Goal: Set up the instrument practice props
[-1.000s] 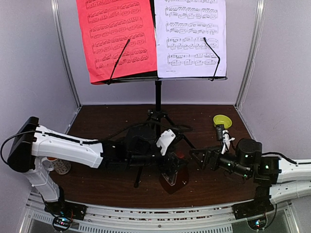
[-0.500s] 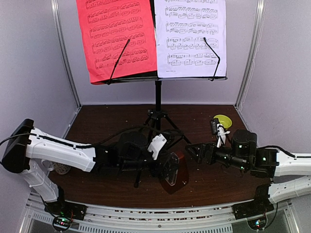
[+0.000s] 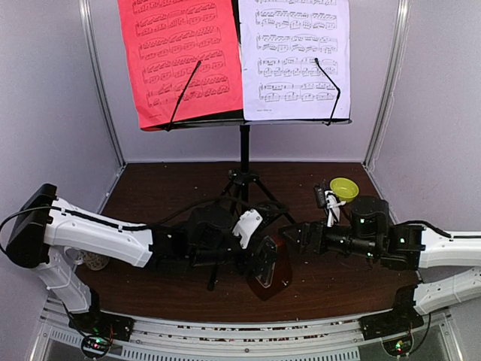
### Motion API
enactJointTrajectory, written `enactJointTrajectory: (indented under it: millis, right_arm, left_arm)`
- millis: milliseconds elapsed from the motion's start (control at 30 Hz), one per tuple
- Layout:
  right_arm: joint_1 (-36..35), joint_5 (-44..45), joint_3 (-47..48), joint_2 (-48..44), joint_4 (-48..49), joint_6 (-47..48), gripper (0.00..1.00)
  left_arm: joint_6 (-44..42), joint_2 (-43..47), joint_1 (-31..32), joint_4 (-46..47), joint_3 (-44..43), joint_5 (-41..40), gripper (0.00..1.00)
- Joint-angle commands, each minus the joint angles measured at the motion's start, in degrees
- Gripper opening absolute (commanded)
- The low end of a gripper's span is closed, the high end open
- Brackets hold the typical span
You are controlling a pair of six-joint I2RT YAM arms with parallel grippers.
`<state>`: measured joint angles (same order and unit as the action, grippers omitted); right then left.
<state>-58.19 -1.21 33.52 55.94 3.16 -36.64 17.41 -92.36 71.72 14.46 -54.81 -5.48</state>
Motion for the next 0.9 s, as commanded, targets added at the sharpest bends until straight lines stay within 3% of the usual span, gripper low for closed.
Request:
enactJointTrajectory:
  millis: [0,367,467,633,867]
  right_arm:
    - [0.9,-2.5,1.3,0.2,0.5,-0.9,1.00]
    - [1.6,-3.9,1.0,0.0,0.8,-1.6,0.99]
    - [1.7,-5.5,1.3,1.1,1.6,-2.0,0.98]
    - [1.6,-7.9,0.9,3.5,3.7,-3.7,0.96]
    - [1.7,-8.4,1.2,5.0,4.0,-3.6,0.95]
  left_arm:
    - [-3.1,-1.5,-0.1,0.6,-3.0,2.6,0.68]
    - [-11.6,-0.3,-2.2,0.7,-1.2,11.3,0.45]
    - [-13.7,0.4,-2.8,-0.6,-1.3,12.4,0.49]
    - [-11.5,2.5,-3.0,-0.6,0.2,10.7,0.68]
    - [-7.6,4.1,-3.0,2.9,2.5,9.3,0.67]
